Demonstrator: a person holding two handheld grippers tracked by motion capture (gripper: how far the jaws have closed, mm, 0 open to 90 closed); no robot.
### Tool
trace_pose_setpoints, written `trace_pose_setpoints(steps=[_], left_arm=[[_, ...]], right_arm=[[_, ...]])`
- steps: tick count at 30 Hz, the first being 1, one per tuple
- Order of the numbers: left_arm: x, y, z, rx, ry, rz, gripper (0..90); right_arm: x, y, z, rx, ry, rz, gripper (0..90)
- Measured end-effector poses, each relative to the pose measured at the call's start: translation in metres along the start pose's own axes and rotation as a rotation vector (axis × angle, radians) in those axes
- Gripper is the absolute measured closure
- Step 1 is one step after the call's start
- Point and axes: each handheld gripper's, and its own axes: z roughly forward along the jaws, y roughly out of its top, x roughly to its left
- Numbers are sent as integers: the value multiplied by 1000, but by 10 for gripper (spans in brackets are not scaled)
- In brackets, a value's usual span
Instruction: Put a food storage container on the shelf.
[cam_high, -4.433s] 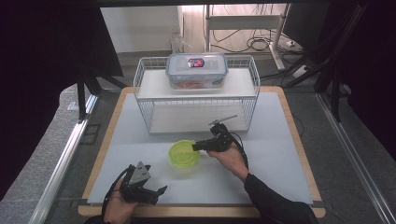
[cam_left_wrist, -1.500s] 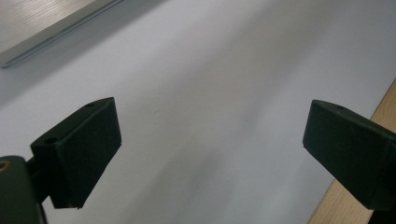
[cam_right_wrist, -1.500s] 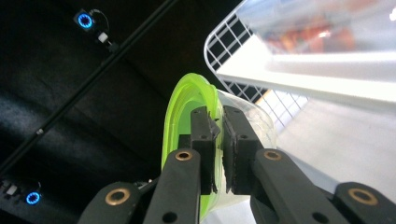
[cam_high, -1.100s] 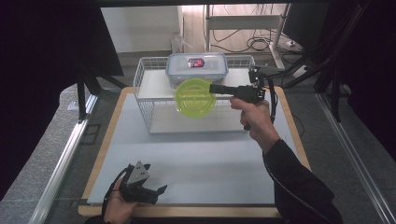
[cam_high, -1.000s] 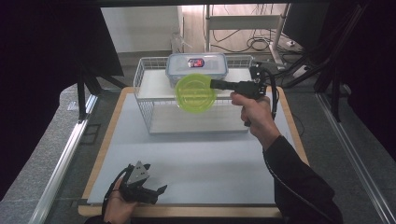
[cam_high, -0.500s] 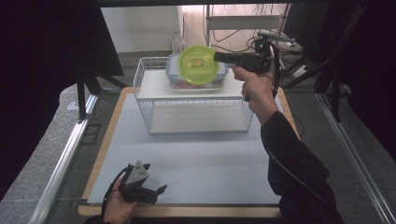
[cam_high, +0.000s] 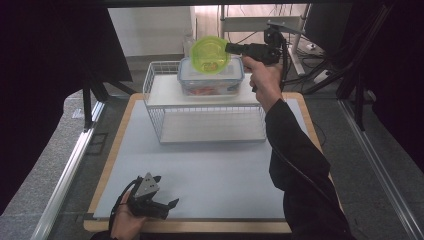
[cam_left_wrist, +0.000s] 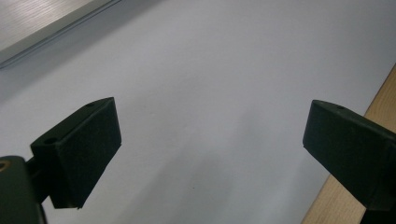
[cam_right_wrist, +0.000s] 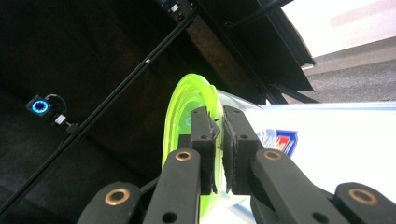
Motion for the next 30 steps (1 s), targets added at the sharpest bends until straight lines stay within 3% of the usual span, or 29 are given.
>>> trace_pose_setpoints(steps=[9, 17, 25, 30], left_arm=[[-1, 0, 0, -1, -5, 3, 42], [-1, 0, 1, 4, -14, 1, 42], [-1, 0, 2, 10, -16, 1, 42], [-1, -1, 2, 14, -17, 0, 42]], right_arm=[[-4, 10, 16, 12, -65, 12, 836], [-11, 15, 20, -2, -165, -9, 756], [-19, 14, 22, 10, -171, 16, 734], [-17, 13, 22, 24, -157, 22, 712]])
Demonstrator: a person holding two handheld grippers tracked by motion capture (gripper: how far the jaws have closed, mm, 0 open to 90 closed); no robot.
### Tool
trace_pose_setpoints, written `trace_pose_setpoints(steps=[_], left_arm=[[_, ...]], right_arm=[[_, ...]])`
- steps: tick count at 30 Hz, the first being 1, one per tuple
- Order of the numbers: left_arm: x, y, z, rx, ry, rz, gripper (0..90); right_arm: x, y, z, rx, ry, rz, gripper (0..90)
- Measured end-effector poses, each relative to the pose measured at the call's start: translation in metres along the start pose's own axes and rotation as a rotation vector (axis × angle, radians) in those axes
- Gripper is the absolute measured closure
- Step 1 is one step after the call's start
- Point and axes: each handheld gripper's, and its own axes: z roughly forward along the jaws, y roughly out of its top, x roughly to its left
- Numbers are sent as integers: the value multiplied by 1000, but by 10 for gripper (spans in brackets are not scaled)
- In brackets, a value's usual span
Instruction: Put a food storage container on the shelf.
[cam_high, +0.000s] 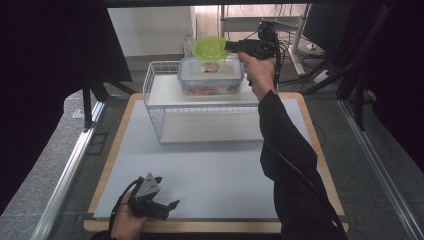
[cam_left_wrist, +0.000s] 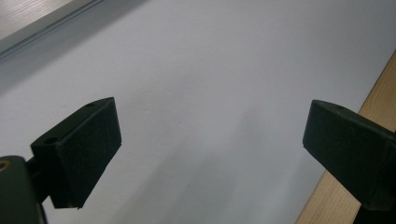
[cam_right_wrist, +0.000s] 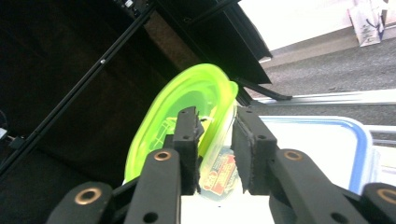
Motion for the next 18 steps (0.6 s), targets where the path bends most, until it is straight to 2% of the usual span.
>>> trace_pose_setpoints(steps=[11, 18], left_arm=[[0, 0, 1, 12, -2, 5, 42], [0, 0, 1, 11, -3, 7, 43]], right_arm=[[6, -2, 2, 42, 11, -2, 696], [7, -2, 3, 42, -10, -14, 608]])
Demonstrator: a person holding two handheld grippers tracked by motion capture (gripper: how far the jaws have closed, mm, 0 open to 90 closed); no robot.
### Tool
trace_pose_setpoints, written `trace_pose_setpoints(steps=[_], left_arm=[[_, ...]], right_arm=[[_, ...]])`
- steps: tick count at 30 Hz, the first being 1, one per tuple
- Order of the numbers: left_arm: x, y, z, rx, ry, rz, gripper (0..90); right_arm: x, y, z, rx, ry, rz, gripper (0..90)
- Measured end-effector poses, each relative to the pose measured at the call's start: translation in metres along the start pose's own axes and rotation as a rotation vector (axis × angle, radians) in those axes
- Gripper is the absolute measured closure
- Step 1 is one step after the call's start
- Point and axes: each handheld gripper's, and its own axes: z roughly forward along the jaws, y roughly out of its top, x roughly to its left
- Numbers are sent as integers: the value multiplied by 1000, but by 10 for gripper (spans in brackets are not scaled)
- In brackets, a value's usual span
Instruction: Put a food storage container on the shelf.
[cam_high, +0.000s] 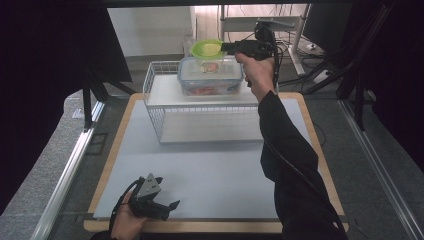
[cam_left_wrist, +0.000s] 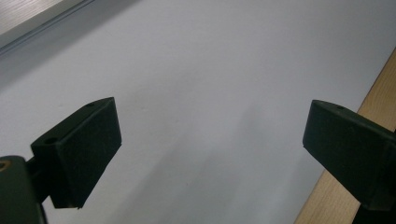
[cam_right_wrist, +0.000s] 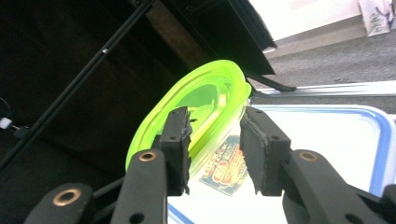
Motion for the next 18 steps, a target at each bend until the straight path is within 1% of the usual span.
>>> trace_pose_setpoints(steps=[2, 4, 6, 11, 14, 18], left_arm=[[0, 0, 0, 1, -1, 0, 43], [0, 0, 0, 0, -1, 0, 43], [0, 0, 0, 1, 0, 1, 43], [0, 0, 0, 0, 1, 2, 43], [0, 0, 0, -4, 3, 2, 43], [0, 0, -1, -9, 4, -1, 43]], right_arm=[[0, 0, 1, 2, -18, -18, 578], [0, -1, 2, 1, -19, -29, 548], [1, -1, 2, 3, -24, -44, 497], [7, -2, -2, -1, -60, -114, 404], [8, -3, -8, -6, -58, -147, 373], [11, -10, -14, 8, -73, -235, 308]])
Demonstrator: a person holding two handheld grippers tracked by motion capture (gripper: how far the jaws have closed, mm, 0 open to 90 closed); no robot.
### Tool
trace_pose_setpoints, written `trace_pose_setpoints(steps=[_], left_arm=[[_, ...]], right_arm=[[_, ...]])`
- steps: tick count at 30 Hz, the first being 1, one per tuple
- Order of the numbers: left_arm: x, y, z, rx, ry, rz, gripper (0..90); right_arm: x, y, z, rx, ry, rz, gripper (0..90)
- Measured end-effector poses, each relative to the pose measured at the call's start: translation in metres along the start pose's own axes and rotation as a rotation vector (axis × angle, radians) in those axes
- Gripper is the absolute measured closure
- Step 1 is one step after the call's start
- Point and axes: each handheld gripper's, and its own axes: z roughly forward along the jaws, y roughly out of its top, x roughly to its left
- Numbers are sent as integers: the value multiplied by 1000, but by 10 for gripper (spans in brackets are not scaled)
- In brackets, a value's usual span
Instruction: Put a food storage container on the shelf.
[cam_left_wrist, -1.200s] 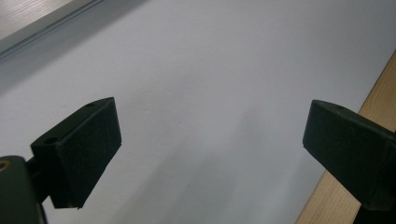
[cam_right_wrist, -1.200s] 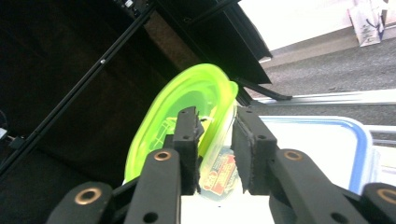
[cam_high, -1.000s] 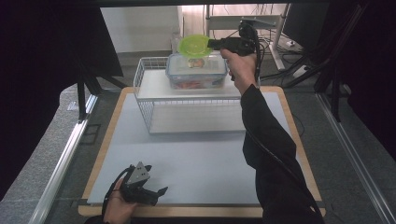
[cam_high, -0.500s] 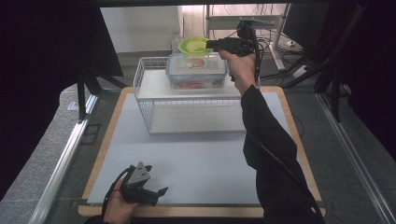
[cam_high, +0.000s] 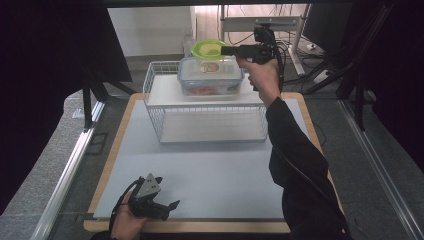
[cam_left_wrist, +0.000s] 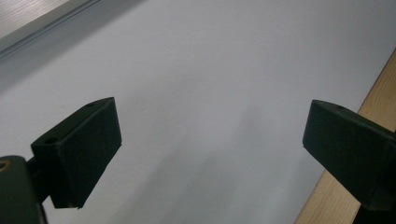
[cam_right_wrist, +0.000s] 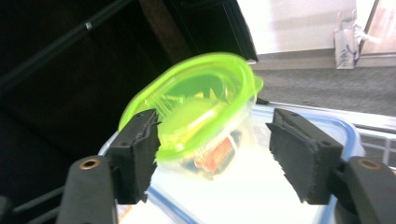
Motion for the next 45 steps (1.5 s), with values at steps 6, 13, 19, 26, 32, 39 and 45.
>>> trace_pose_setpoints(steps=[6, 13, 19, 26, 32, 39, 45], left_arm=[[1, 0, 0, -8, 0, -9, 40], [2, 0, -1, -23, -6, -26, 36], [3, 0, -1, -27, -14, -38, 35], [3, 0, -1, -24, -17, -40, 33], [3, 0, -1, -20, -17, -37, 33], [2, 0, -1, -18, -17, -34, 33], [2, 0, -1, -13, -16, -27, 34]], right_arm=[[2, -17, -14, 2, -33, -104, 251], [4, -43, -30, -2, -46, -219, 180], [5, -74, -38, 21, -37, -262, 142], [6, -110, -45, 35, -26, -299, 119], [10, -136, -52, 46, -25, -352, 88], [10, -161, -56, 52, -23, -382, 60], [6, -186, -56, 69, -46, -442, 29]])
